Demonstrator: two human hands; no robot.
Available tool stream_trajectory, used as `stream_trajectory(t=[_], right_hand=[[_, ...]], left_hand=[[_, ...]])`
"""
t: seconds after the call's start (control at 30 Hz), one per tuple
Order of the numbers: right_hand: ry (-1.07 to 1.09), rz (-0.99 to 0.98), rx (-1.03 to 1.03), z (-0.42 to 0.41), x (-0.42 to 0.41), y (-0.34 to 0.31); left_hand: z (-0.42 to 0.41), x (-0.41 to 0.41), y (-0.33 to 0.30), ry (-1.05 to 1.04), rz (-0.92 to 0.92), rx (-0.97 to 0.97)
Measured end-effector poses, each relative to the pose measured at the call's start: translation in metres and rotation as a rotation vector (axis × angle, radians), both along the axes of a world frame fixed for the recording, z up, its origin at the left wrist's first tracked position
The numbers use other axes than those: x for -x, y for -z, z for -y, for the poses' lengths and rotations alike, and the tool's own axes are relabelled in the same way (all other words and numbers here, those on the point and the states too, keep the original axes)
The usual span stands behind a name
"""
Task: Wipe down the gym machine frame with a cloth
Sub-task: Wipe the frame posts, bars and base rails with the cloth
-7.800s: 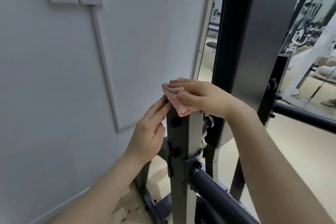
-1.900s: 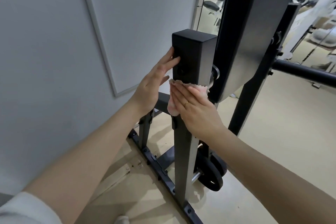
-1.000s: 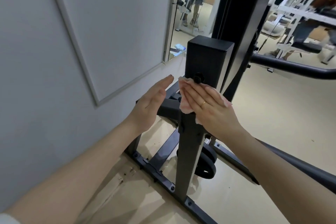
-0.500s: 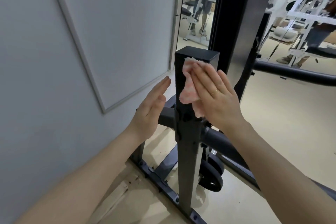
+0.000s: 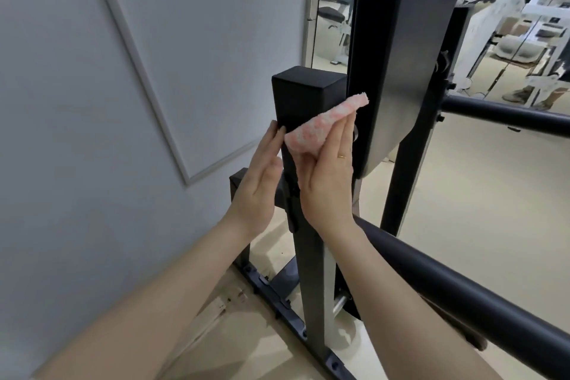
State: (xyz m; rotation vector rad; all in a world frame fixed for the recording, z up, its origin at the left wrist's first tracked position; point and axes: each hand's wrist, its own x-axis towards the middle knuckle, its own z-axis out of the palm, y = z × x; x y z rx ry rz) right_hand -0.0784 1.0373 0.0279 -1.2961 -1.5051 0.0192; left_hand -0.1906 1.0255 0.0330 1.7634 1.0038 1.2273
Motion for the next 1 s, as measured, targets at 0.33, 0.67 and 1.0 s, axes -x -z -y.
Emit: stream_trajectory(t=[0.33,0.67,1.0], right_hand=[[-0.009,-0.021,0.073,0.004,-0.002,-0.015],[-0.042,0.085,0.249,0.027,-0.021,0.032],[0.058,0.45,0.4,0.056,-0.035,0.052]], left_hand=[[0.011,-0.016,0.018,0.01,0.06,0.094],[0.008,-0.015,0.027,-0.021,0.005,0.102],[0.009,-0.012,0.023,-0.019,-0.068,0.112]])
